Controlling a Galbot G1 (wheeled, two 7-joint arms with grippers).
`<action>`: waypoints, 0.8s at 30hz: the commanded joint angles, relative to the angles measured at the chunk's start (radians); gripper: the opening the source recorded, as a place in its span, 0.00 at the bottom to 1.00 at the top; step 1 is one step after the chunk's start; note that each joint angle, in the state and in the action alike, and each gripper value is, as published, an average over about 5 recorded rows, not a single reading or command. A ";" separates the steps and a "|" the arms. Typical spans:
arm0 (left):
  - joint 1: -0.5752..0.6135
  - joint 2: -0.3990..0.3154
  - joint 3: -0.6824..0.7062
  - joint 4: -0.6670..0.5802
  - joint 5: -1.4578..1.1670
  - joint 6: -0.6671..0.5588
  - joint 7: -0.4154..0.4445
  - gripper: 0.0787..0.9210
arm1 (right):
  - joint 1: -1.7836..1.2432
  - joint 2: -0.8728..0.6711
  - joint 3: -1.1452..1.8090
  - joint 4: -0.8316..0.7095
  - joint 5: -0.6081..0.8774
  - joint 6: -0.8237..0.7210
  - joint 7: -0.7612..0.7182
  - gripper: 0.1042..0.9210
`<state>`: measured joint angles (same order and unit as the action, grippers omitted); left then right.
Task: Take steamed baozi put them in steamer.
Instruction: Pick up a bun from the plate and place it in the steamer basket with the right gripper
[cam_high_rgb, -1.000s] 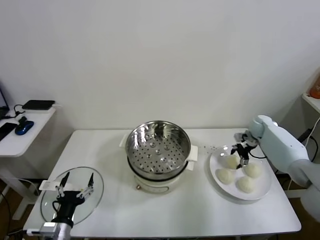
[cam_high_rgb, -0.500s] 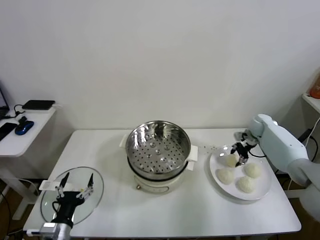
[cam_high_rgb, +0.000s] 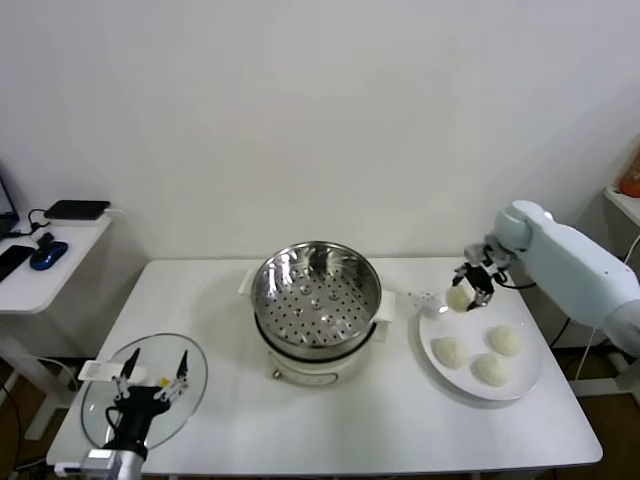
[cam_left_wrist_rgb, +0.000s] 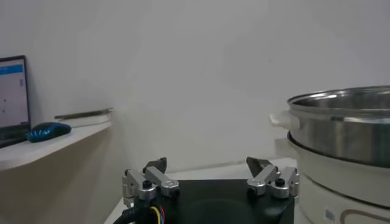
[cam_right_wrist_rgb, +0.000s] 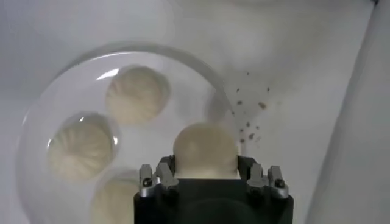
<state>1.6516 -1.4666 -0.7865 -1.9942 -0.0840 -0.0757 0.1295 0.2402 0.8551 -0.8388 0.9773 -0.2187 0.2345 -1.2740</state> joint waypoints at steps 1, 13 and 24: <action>0.000 -0.002 0.001 -0.003 0.014 0.006 -0.006 0.88 | 0.184 -0.050 -0.147 0.218 0.036 0.026 -0.022 0.67; -0.002 -0.002 0.001 -0.015 0.020 0.027 -0.018 0.88 | 0.337 0.130 -0.195 0.303 -0.073 0.168 -0.021 0.67; -0.014 -0.007 -0.005 -0.015 0.027 0.029 -0.020 0.88 | 0.293 0.424 -0.160 0.167 -0.219 0.263 0.007 0.67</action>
<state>1.6380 -1.4734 -0.7913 -2.0102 -0.0592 -0.0502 0.1116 0.5109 1.1324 -0.9830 1.1645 -0.3727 0.4460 -1.2717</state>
